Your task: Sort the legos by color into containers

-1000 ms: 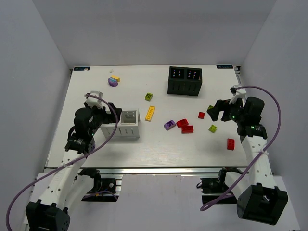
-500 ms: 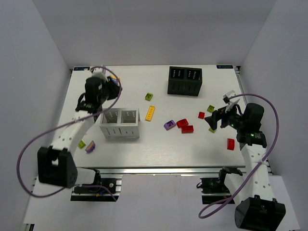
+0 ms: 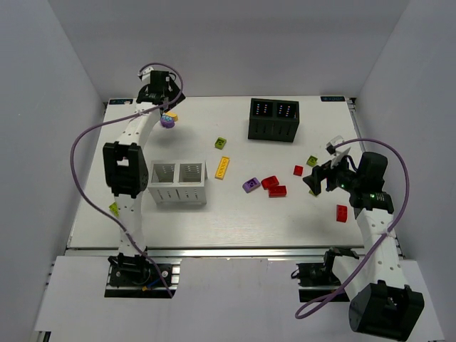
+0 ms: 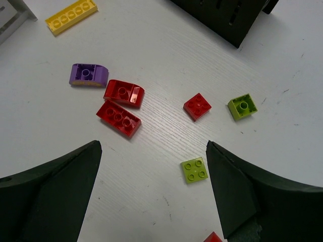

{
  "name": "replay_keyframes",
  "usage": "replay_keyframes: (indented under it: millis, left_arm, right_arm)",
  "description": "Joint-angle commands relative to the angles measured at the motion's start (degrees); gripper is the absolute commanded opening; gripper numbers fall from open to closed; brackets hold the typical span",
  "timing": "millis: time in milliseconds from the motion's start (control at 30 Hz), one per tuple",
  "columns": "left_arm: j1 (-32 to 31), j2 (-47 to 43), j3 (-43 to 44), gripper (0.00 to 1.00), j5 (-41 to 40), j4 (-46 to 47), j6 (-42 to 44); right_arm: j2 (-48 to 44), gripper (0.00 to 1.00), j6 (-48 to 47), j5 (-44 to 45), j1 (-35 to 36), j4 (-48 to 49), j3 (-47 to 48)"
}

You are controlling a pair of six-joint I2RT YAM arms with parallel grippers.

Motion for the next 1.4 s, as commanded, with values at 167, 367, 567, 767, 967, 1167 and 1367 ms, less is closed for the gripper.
replay_keyframes:
  millis: [167, 367, 567, 767, 967, 1167, 1367]
  left_arm:
    - [2.42, 8.21, 9.72, 0.98, -5.12, -10.44, -11.80]
    - [2.96, 12.86, 12.44, 0.98, -2.48, -9.11, -12.24]
    - [4.01, 15.23, 12.88, 0.98, -0.46, -5.25, -11.98]
    - [4.54, 17.17, 13.59, 0.98, 0.68, -3.49, -12.68]
    - [5.06, 19.02, 14.29, 0.98, 1.21, -2.69, -13.03]
    - [5.07, 19.90, 14.55, 0.98, 1.74, -1.90, -12.86]
    - [5.07, 20.60, 14.55, 0.97, 2.00, -1.64, -13.04]
  right_arm:
    - [1.00, 0.89, -1.19, -0.39, 0.06, -0.92, 2.04]
    - [1.53, 0.89, -1.45, -0.39, 0.14, -1.18, 2.13]
    - [2.14, 0.89, -1.80, -0.74, 0.05, -1.62, 2.04]
    - [2.67, 0.89, -2.33, -1.18, 0.05, -2.15, 2.31]
    - [3.37, 0.89, -2.86, -1.26, -0.03, -2.68, 2.57]
    - [3.81, 0.89, -3.21, -1.53, -0.03, -3.29, 2.92]
    - [3.90, 0.89, -3.65, -1.79, -0.03, -3.82, 3.10]
